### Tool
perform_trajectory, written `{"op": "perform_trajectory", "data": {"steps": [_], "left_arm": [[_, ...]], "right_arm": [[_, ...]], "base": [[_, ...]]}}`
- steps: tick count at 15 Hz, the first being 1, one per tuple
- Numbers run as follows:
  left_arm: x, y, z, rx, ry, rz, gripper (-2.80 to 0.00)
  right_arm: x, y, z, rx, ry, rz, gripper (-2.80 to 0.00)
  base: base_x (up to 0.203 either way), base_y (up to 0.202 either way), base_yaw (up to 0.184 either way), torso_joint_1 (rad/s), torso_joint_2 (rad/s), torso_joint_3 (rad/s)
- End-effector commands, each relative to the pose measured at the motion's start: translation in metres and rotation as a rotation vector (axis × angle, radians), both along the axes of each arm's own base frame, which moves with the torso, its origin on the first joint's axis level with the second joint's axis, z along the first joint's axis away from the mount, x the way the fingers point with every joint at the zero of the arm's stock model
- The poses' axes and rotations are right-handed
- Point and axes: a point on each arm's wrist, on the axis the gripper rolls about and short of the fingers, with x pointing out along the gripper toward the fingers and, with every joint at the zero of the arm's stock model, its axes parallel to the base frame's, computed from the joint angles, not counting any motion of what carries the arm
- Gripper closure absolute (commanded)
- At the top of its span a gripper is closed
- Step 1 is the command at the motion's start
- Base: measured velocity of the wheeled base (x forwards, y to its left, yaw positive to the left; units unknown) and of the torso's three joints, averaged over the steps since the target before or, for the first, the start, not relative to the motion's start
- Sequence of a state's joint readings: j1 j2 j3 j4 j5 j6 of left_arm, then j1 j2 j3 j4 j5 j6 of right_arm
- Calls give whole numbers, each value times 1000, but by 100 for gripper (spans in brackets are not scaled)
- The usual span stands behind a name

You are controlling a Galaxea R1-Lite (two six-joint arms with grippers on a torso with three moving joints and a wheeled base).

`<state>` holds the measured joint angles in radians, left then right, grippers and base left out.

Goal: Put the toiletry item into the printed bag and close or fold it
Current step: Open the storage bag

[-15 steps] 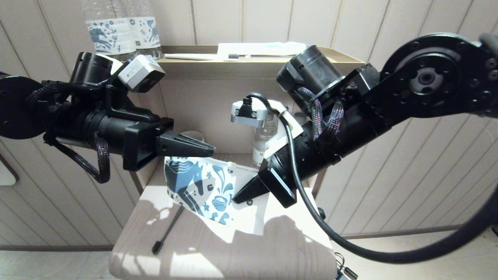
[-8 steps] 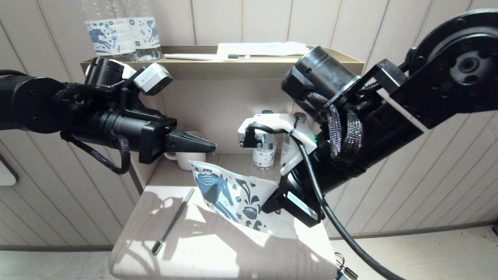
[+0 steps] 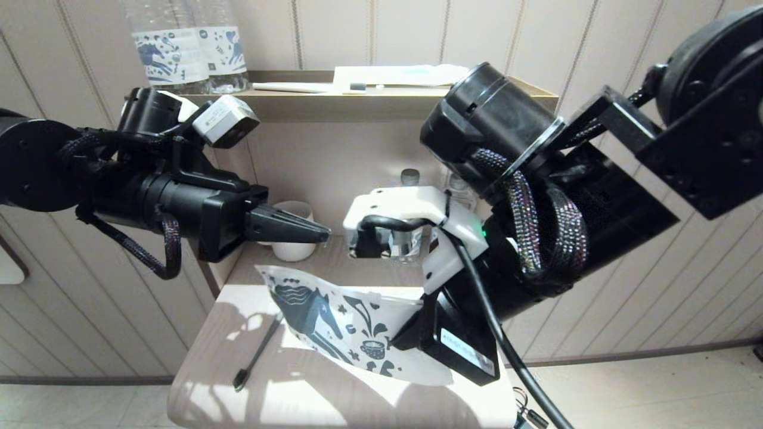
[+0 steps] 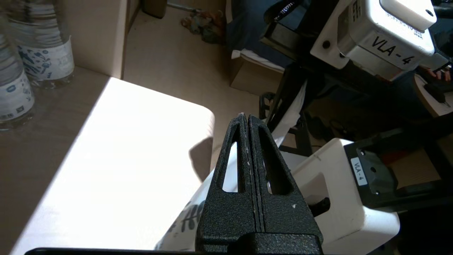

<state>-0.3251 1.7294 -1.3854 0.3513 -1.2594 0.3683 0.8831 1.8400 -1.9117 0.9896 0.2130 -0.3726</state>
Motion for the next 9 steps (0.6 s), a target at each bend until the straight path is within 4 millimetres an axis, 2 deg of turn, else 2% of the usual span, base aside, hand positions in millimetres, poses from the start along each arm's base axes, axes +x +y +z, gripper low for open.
{"op": "perform_trajectory", "data": {"steps": [1,2,9], "left_arm": [[-5,1,4,-8,-10,-7,-244],[-5,2,4,-7,-12,-5,-280],[-4,1,-8,-10,-31,-26,-280]], "right_arm": [[-2,0,0,-5,-7,16,0],[-1,0,1,-2,-9,15,0],[1,3,2,32,8,-23,0]], "base": [[0,0,0,0,0,0],[0,0,0,0,0,0],[0,0,0,0,0,0]]}}
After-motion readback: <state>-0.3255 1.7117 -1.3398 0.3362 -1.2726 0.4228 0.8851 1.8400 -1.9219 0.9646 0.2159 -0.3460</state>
